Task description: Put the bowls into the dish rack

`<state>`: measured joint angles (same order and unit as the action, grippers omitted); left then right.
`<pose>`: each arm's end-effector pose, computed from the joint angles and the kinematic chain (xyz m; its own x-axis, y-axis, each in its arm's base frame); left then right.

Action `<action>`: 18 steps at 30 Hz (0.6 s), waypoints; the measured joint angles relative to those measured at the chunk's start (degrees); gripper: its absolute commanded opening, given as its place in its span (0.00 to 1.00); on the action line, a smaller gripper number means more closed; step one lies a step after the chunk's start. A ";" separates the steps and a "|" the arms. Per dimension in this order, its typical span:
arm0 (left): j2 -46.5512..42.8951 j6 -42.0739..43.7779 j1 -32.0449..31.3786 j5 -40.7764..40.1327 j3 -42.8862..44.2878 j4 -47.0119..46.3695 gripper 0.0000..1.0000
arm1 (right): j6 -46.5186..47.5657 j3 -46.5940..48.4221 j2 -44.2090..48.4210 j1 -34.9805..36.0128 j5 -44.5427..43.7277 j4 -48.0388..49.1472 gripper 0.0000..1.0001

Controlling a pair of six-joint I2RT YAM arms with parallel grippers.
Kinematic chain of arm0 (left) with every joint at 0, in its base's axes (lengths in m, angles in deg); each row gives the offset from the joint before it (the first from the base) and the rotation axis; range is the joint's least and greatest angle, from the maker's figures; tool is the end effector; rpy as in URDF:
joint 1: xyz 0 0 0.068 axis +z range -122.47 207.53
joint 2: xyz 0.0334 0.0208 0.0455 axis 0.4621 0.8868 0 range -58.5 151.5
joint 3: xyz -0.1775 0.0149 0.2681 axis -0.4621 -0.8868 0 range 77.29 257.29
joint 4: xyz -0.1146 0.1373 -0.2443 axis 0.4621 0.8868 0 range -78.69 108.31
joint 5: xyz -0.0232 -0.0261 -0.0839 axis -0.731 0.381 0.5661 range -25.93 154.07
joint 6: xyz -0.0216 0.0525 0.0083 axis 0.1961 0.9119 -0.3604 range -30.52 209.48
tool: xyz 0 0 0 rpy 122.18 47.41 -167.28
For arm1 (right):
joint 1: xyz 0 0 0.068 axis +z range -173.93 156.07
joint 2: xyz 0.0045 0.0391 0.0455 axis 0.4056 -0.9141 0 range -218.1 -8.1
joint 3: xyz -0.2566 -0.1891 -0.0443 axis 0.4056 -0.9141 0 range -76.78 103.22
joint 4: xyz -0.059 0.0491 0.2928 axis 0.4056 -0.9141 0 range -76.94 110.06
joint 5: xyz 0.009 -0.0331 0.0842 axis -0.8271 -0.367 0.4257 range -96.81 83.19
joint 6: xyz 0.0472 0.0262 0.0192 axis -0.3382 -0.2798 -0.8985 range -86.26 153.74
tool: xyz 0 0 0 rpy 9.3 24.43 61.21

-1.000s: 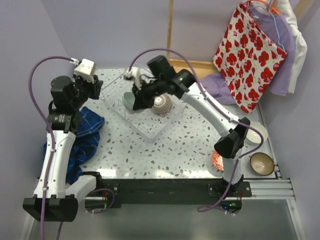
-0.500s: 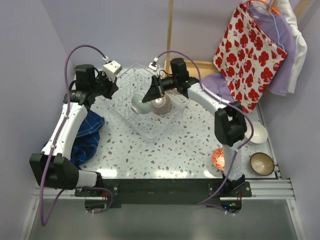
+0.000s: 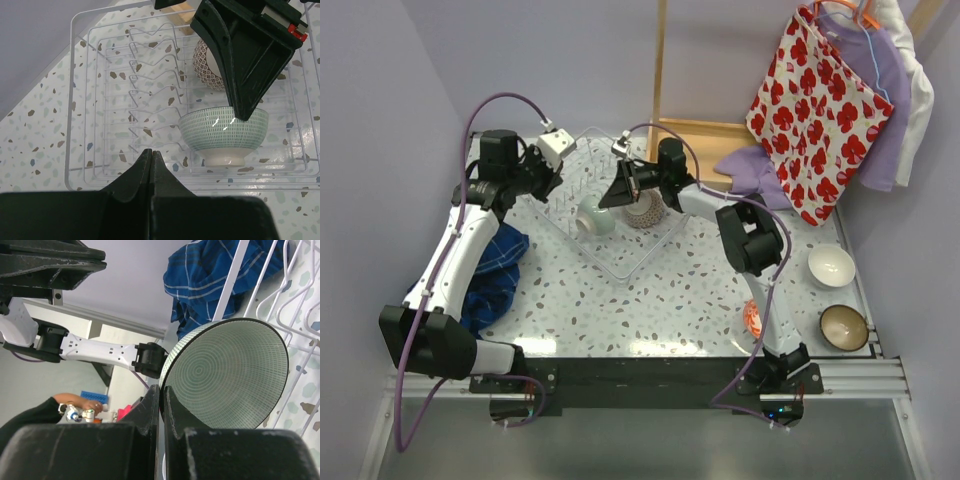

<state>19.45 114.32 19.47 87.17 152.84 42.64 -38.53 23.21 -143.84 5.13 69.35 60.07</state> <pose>0.3324 -0.0631 0.4070 -0.3091 0.4340 -0.8462 0.6411 0.7523 0.1517 0.5035 0.3248 0.2193 -0.8972 -0.2379 -0.3722 -0.3547 -0.1139 0.9280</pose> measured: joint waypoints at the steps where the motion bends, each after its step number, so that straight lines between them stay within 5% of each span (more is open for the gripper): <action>1: 0.00 0.17 0.00 -0.11 0.00 0.02 0.00 | 0.04 0.00 0.00 0.00 0.09 -0.11 0.00; 5: 0.09 0.31 -0.02 -0.35 0.00 -0.02 0.00 | 7.23 0.00 0.28 0.02 -0.26 -7.13 0.00; 11: 0.74 0.44 -0.04 -0.35 -0.02 -0.17 0.00 | 28.76 2.73 0.37 0.46 -3.21 -33.81 0.00; 18: 1.36 0.46 -0.50 -0.31 -0.26 -0.39 0.00 | 36.61 3.23 1.68 0.94 -3.67 -42.10 0.00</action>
<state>20.81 114.78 18.97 86.86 152.57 42.25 -1.92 26.44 -142.16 6.07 65.68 17.98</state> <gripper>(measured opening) 0.013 0.026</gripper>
